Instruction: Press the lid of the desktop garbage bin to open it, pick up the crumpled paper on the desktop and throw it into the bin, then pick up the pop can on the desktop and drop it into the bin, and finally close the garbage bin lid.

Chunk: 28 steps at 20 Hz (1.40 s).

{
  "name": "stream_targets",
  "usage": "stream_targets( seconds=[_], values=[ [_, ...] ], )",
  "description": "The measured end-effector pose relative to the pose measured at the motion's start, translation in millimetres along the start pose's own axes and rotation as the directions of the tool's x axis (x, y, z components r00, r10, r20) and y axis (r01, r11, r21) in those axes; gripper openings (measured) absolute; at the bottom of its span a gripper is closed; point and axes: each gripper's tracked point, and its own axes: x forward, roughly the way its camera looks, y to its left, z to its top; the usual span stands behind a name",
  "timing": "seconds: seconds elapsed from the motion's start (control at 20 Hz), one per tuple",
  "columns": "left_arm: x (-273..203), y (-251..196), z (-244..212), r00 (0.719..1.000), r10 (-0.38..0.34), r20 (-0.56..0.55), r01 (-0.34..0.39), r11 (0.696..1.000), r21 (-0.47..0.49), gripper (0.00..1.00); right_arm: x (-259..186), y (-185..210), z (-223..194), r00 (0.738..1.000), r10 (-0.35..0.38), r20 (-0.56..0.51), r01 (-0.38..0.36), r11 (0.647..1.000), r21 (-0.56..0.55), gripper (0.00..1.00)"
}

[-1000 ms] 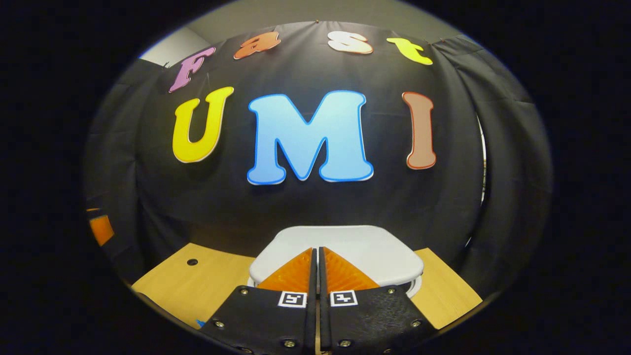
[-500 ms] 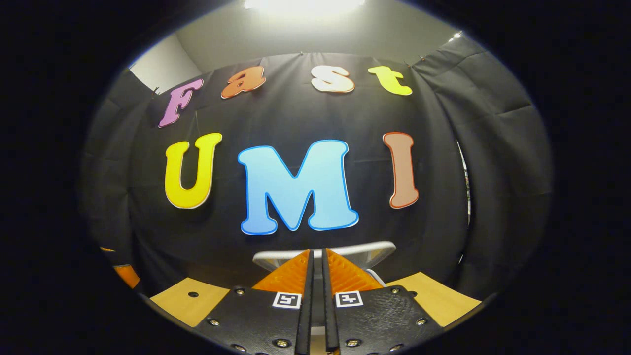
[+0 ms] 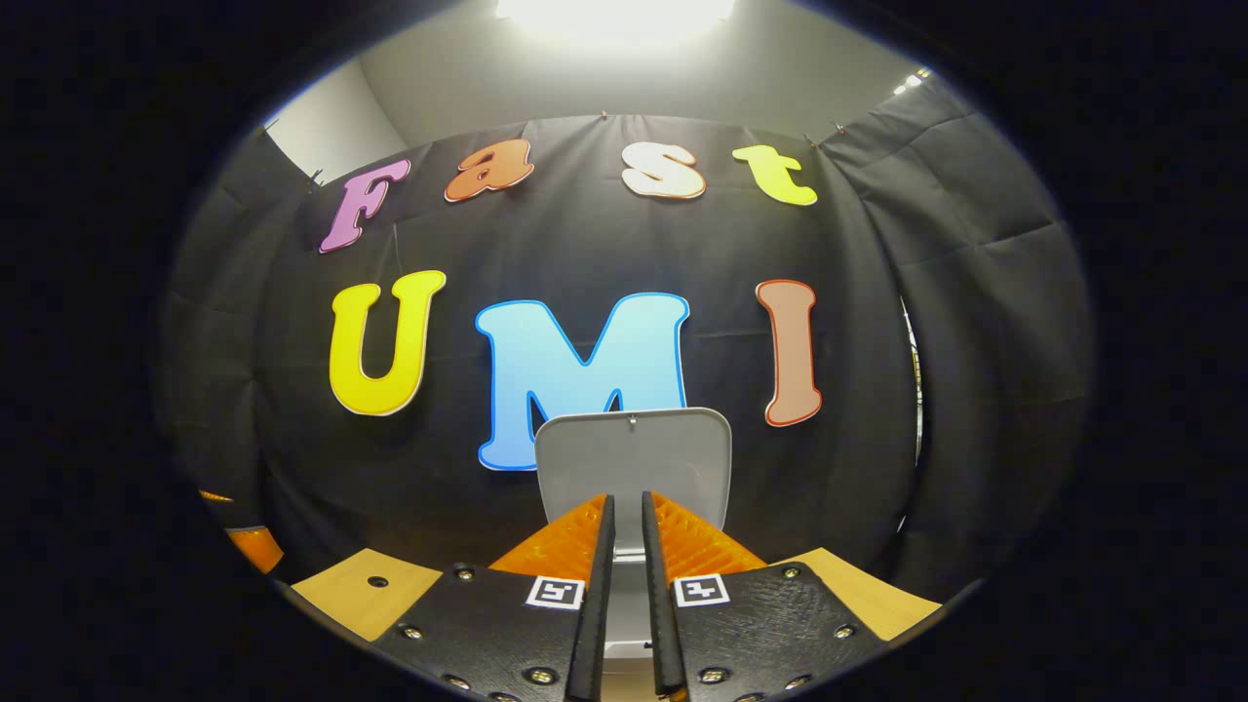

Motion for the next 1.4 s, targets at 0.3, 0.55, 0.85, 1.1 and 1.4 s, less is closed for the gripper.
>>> stream_targets(
  seconds=[0.3, 0.55, 0.85, 1.1, 1.4],
  values=[
    [2, 6, -19, 0.999, -0.001, -0.036, 0.002, 1.0, 0.013, 0.95, -8, 10, -5, 0.999, 0.024, -0.032, -0.025, 1.0, -0.012, 0.47],
    [6, 7, -43, 0.996, -0.015, -0.084, 0.016, 1.0, 0.013, 0.95, -16, 17, -4, 0.998, 0.046, -0.037, -0.047, 0.998, -0.028, 0.73],
    [11, 7, -92, 0.983, -0.034, -0.18, 0.034, 0.999, -0.002, 0.96, -21, 22, -8, 0.996, 0.055, -0.063, -0.059, 0.997, -0.048, 0.92],
    [11, 16, -149, 0.96, -0.025, -0.277, 0.024, 1.0, -0.006, 0.96, -26, 19, -16, 0.994, 0.044, -0.103, -0.051, 0.996, -0.07, 0.92],
    [3, 24, -223, 0.92, -0.029, -0.39, 0.02, 0.999, -0.028, 0.96, -28, 10, -24, 0.99, 0.011, -0.144, -0.02, 0.998, -0.064, 0.92]
  ],
)
